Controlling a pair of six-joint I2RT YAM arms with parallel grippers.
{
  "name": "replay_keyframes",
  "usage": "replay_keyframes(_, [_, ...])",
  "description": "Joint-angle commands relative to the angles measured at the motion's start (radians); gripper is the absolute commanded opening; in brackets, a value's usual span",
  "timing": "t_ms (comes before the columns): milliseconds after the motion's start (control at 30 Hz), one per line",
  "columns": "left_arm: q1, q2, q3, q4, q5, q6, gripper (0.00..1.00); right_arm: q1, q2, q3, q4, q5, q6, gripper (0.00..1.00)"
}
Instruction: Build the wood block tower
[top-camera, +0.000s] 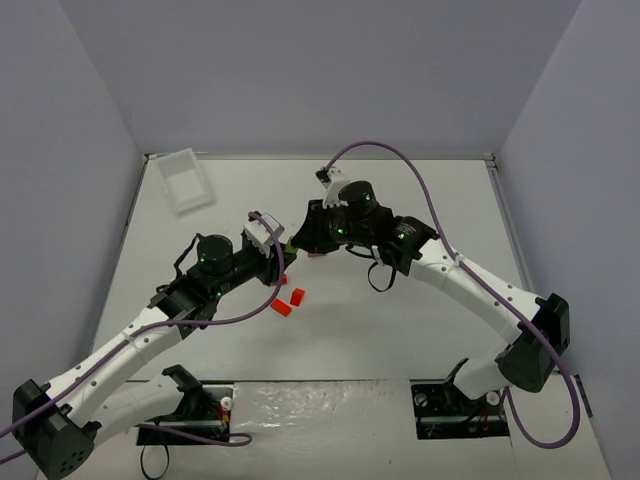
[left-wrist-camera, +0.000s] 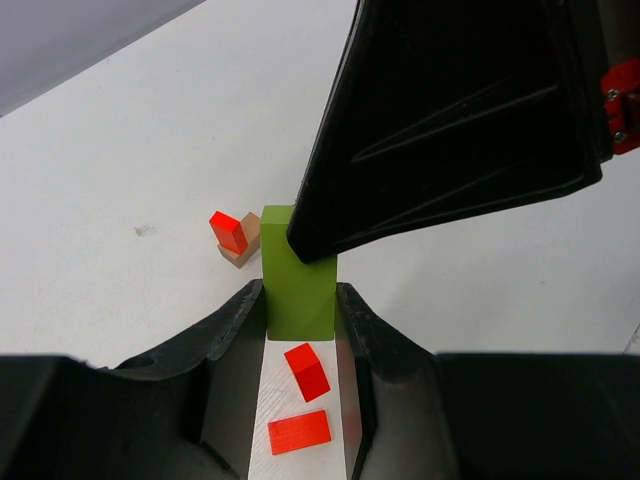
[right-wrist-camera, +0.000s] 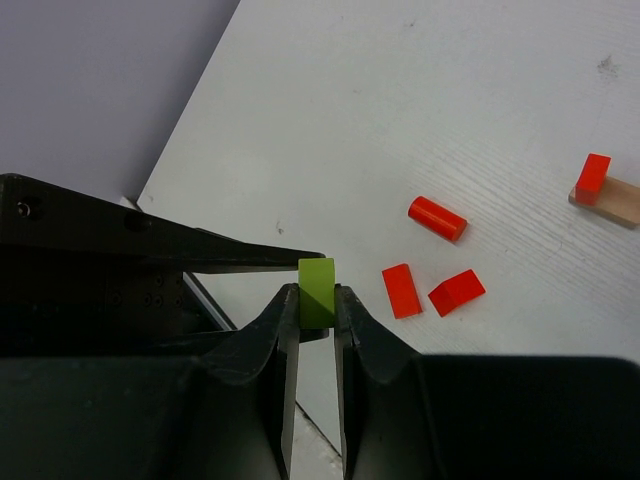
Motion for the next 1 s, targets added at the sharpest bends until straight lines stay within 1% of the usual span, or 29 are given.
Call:
replay_keyframes(0, [-0.004, 0.011, 0.002, 0.085, 0.007, -0.006, 0.2, -0.003, -0.009, 0.029, 0.056, -0.015, -0.007, 0.0])
replay_keyframes(33, [-0.004, 0.011, 0.001, 0.085, 0.004, -0.01, 0.24, -0.003, -0.01, 0.028, 0.056, -0.013, -0.01, 0.0])
replay_keyframes(100, [-0.004, 0.009, -0.007, 0.085, -0.013, -0.014, 0.51, -0.003, -0.015, 0.027, 0.056, 0.0, -0.022, 0.0])
replay_keyframes(200, [-0.006, 0.006, -0.019, 0.083, -0.065, -0.033, 0.82, -0.003, -0.028, 0.018, 0.054, 0.053, -0.044, 0.0])
replay_keyframes(233, [-0.006, 0.005, -0.028, 0.082, -0.085, -0.042, 0.84, -0.003, -0.03, 0.014, 0.054, 0.071, -0.058, 0.0])
replay_keyframes(300, [-0.003, 0.005, -0.04, 0.064, -0.173, -0.085, 0.89, -0.003, -0.042, -0.006, 0.054, 0.15, -0.082, 0.0])
replay_keyframes(367, [-0.001, 0.005, -0.046, 0.031, -0.242, -0.127, 0.91, -0.003, -0.047, -0.023, 0.054, 0.233, -0.091, 0.0])
replay_keyframes(433, [0.003, 0.002, -0.046, -0.02, -0.33, -0.184, 0.93, -0.002, -0.049, -0.039, 0.056, 0.344, -0.099, 0.0])
replay_keyframes(567, [0.035, -0.009, -0.035, -0.162, -0.432, -0.262, 0.95, -0.002, -0.026, -0.057, 0.058, 0.567, -0.101, 0.0])
replay_keyframes(633, [0.075, -0.02, -0.028, -0.223, -0.439, -0.298, 0.95, -0.002, -0.002, -0.059, 0.06, 0.657, -0.09, 0.0])
replay_keyframes(700, [0.128, -0.03, -0.027, -0.277, -0.413, -0.323, 0.96, -0.002, 0.032, -0.058, 0.065, 0.724, -0.087, 0.0])
replay_keyframes(867, [0.208, -0.054, -0.029, -0.39, -0.393, -0.325, 0.95, -0.02, 0.108, -0.076, 0.114, 0.753, -0.062, 0.0])
replay_keyframes(967, [0.224, -0.053, -0.021, -0.436, -0.394, -0.303, 0.96, -0.031, 0.153, -0.087, 0.163, 0.742, -0.047, 0.0])
